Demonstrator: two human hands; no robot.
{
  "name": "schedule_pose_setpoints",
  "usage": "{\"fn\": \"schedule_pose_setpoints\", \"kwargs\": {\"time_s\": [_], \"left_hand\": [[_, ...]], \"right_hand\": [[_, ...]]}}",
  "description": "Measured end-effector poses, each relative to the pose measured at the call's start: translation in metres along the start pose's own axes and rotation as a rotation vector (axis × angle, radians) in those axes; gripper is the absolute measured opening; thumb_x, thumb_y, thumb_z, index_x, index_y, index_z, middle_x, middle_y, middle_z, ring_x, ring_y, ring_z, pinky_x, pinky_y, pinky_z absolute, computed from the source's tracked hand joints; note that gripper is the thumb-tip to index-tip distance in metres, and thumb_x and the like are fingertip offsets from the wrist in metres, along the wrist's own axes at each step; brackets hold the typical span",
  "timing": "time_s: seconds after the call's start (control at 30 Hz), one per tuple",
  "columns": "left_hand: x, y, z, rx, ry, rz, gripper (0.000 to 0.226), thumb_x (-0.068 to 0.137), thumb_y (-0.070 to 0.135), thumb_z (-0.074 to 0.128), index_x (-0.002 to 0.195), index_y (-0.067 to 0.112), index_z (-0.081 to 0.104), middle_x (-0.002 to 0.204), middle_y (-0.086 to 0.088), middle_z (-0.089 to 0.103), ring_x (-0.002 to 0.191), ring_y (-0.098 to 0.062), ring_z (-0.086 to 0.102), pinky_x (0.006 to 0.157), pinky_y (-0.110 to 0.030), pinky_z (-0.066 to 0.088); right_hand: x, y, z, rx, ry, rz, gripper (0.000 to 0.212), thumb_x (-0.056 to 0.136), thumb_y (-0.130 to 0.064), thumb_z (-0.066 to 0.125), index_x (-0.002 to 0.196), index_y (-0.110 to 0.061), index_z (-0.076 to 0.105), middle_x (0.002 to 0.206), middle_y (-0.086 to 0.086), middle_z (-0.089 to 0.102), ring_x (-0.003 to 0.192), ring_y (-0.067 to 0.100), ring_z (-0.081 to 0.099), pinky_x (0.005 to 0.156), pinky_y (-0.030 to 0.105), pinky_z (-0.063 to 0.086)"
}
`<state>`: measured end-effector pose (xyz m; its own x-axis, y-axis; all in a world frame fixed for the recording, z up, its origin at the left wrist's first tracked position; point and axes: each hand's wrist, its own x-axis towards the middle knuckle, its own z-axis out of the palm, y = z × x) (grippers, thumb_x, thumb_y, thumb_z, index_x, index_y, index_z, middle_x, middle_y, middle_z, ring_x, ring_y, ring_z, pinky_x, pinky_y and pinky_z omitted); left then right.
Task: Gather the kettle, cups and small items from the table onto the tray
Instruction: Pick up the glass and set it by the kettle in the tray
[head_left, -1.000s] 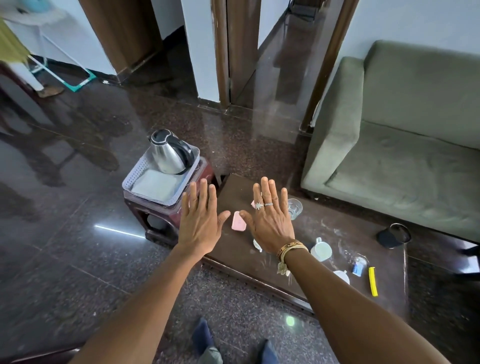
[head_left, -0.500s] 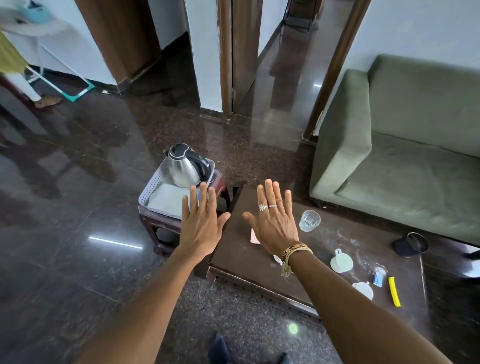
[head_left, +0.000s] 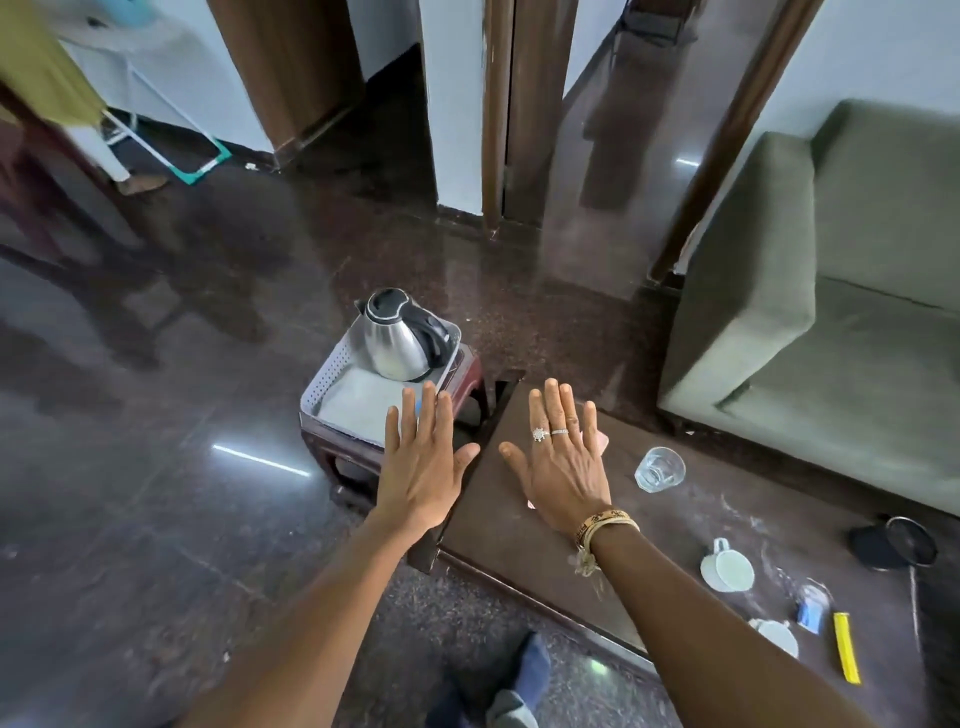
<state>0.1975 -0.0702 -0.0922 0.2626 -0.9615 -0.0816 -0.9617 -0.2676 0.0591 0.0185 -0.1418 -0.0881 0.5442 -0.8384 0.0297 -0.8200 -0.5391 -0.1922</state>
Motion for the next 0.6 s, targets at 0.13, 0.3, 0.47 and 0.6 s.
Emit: {"fn": "schedule_pose_setpoints", "kwargs": {"time_s": [0.13, 0.3, 0.47, 0.6], "left_hand": [[0.025, 0.007, 0.001, -0.005, -0.009, -0.011, 0.078, 0.101, 0.057, 0.018, 0.158, 0.005, 0.005, 0.167, -0.016, -0.005, 0.154, -0.037, -0.007, 0.125, -0.052, 0.003], [0.044, 0.018, 0.003, -0.018, -0.011, -0.026, 0.078, 0.101, 0.057, 0.018, 0.158, 0.005, 0.005, 0.167, -0.015, -0.005, 0.154, -0.035, -0.01, 0.125, -0.052, 0.004], [0.051, 0.018, 0.004, -0.029, -0.02, -0.016, 0.078, 0.102, 0.056, 0.021, 0.158, 0.004, 0.005, 0.167, -0.016, -0.005, 0.154, -0.036, -0.008, 0.125, -0.053, 0.005], [0.062, 0.01, 0.007, -0.029, -0.024, -0.008, 0.079, 0.101, 0.057, 0.021, 0.158, 0.005, 0.006, 0.167, -0.016, -0.003, 0.154, -0.036, -0.006, 0.125, -0.053, 0.004]], "right_hand": [[0.024, 0.013, 0.007, -0.021, -0.043, 0.01, 0.08, 0.102, -0.059, 0.025, 0.159, -0.007, 0.004, 0.166, 0.014, -0.01, 0.153, 0.03, -0.013, 0.123, 0.051, -0.01], [0.041, 0.026, 0.008, 0.012, -0.022, -0.016, 0.079, 0.102, -0.056, 0.031, 0.158, -0.005, 0.011, 0.166, 0.016, -0.003, 0.154, 0.031, -0.007, 0.124, 0.053, -0.006], [0.053, 0.028, 0.013, 0.011, -0.024, -0.032, 0.078, 0.102, -0.056, 0.03, 0.158, -0.004, 0.014, 0.166, 0.018, 0.0, 0.154, 0.033, -0.005, 0.124, 0.053, -0.005], [0.061, 0.024, 0.02, 0.012, -0.06, -0.016, 0.079, 0.102, -0.058, 0.027, 0.158, -0.006, 0.009, 0.166, 0.015, -0.005, 0.154, 0.031, -0.009, 0.124, 0.053, -0.006]]}}
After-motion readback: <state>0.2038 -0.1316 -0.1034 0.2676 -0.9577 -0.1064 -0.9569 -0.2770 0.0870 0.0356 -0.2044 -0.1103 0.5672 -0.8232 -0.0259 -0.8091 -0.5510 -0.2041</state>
